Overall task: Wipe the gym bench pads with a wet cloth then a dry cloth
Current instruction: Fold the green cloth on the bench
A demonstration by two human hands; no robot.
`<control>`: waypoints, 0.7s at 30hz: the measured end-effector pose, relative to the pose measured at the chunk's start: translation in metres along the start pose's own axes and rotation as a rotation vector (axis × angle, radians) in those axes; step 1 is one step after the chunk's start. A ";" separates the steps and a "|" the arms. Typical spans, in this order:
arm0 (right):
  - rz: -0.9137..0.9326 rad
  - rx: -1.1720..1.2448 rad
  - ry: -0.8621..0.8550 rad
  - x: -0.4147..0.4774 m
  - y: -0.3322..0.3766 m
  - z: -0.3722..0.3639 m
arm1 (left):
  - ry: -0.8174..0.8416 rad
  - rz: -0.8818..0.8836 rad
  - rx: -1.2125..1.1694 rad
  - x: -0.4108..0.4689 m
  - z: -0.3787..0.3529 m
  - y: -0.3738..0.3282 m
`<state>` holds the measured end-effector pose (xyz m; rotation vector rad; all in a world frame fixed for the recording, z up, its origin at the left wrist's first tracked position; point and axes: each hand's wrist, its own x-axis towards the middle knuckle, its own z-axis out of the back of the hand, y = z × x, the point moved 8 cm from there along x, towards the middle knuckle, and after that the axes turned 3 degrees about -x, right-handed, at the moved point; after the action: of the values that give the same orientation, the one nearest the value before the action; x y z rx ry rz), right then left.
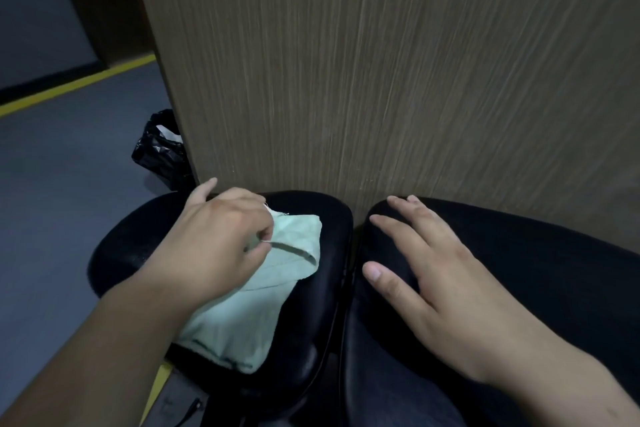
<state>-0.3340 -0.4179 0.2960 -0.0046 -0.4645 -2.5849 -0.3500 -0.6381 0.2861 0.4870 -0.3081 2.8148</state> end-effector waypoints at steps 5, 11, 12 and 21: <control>0.035 -0.026 0.006 -0.005 0.011 -0.006 | -0.036 -0.112 -0.007 -0.009 0.018 -0.023; 0.090 -0.073 0.018 -0.005 0.029 -0.016 | 0.077 0.063 0.035 -0.023 0.014 -0.009; 0.090 -0.092 0.024 -0.002 0.032 -0.018 | 0.112 0.108 0.040 -0.024 0.012 -0.004; 0.108 -0.157 0.011 0.064 0.054 -0.035 | 0.105 0.332 0.053 -0.021 0.001 0.035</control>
<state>-0.3600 -0.5041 0.2863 -0.0678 -0.2494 -2.5068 -0.3409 -0.6755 0.2739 0.3222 -0.3197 3.1641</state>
